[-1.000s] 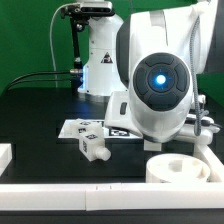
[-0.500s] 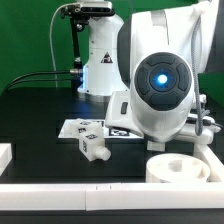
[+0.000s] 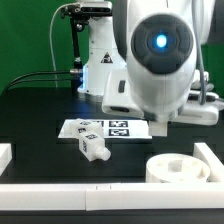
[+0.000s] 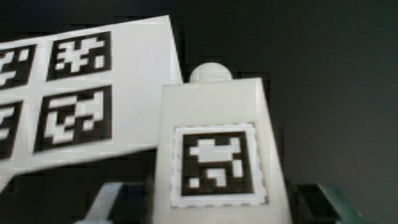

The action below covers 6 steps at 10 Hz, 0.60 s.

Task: Assemble stool

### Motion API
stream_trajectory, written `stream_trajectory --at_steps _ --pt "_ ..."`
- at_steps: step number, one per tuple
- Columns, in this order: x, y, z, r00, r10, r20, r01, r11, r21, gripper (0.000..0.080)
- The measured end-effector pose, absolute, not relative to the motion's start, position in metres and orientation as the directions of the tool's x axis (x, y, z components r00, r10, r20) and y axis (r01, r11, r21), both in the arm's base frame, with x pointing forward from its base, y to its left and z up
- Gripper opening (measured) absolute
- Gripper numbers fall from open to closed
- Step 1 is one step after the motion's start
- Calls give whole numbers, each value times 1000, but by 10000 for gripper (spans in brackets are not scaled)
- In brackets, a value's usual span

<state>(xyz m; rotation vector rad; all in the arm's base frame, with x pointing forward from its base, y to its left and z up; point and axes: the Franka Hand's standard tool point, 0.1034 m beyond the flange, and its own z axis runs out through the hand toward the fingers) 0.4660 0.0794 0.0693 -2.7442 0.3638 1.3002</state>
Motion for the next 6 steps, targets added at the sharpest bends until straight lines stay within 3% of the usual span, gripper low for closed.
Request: stream_trajectory --at_steps 4,5,6 --pt "477 87 67 781 -207 -590 -260 -966 -5 337" --pt "486 84 71 828 -186 -529 -232 -972 -21 337" --pt "496 83 88 857 -167 -488 -213 -976 -40 337"
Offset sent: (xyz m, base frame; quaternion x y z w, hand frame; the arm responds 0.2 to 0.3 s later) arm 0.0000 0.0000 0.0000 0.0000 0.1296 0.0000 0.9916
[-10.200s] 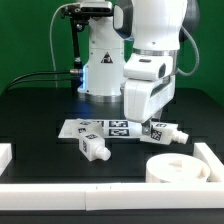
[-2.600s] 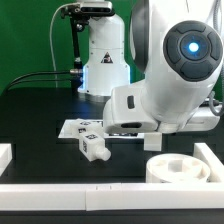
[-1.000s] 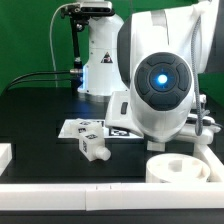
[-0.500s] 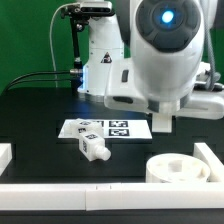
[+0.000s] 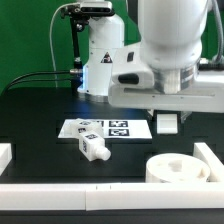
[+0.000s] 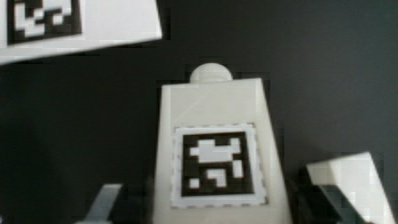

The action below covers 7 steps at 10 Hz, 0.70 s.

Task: Assemble stool

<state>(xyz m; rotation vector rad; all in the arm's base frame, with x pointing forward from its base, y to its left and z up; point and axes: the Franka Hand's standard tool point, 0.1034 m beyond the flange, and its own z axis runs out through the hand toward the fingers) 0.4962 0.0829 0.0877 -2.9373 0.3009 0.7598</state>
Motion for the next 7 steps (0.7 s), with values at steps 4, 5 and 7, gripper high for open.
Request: stream_trajectory --at_steps 4,5,7 --pt "529 86 116 961 -155 -231 -178 -981 -83 337" --pt "536 87 116 976 -161 -147 -176 -980 -92 337" --pt "542 83 119 996 -68 -66 -72 -996 -55 337"
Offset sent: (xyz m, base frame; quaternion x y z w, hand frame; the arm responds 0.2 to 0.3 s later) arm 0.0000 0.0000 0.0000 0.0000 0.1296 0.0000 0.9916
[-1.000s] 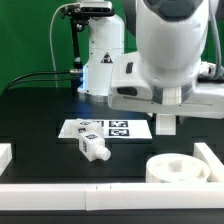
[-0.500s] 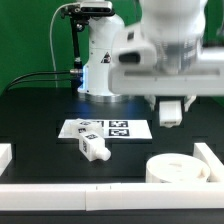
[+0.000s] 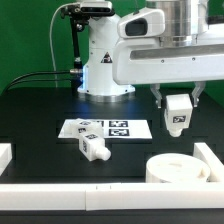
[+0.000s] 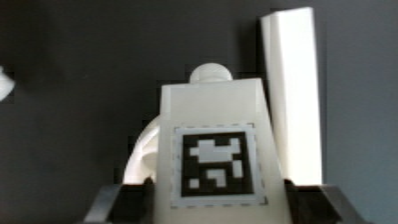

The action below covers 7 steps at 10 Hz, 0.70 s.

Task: Assemble stool

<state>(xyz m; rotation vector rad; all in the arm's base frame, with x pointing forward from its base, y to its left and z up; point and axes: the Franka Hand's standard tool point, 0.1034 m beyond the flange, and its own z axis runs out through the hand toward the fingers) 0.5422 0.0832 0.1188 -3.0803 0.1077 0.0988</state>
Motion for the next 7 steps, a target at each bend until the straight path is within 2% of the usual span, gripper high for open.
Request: stream_trajectory --at_steps 2,3,6,7 --pt "567 76 129 997 40 64 42 -998 -39 337" --pt "578 81 133 984 97 147 101 -995 -17 337" --pt "579 81 129 944 83 320 94 -995 -21 337" --pt "578 79 126 950 118 290 126 -992 -8 337"
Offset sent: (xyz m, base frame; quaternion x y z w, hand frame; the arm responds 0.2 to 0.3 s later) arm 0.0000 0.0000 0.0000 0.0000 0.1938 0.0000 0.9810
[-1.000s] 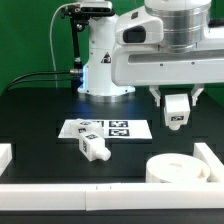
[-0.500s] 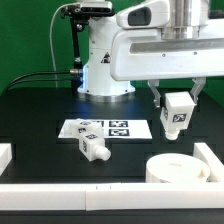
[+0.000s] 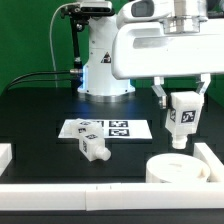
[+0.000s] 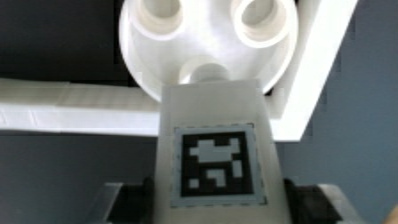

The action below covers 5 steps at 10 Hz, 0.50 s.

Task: Assemble stool

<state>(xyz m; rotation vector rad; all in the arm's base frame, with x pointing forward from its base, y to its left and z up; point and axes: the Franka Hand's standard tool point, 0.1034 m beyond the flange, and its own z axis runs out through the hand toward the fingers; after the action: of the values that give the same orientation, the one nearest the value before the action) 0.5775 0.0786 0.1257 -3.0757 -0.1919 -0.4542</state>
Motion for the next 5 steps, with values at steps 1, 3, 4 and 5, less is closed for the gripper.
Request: stream_trajectory --at_steps 1,3,4,5 --pt "589 75 126 947 152 282 157 -988 6 337" --pt "605 79 124 934 227 276 227 -973 33 337" --pt "609 82 124 934 247 259 246 -969 36 337" --pt "609 81 123 935 241 261 241 -970 34 337"
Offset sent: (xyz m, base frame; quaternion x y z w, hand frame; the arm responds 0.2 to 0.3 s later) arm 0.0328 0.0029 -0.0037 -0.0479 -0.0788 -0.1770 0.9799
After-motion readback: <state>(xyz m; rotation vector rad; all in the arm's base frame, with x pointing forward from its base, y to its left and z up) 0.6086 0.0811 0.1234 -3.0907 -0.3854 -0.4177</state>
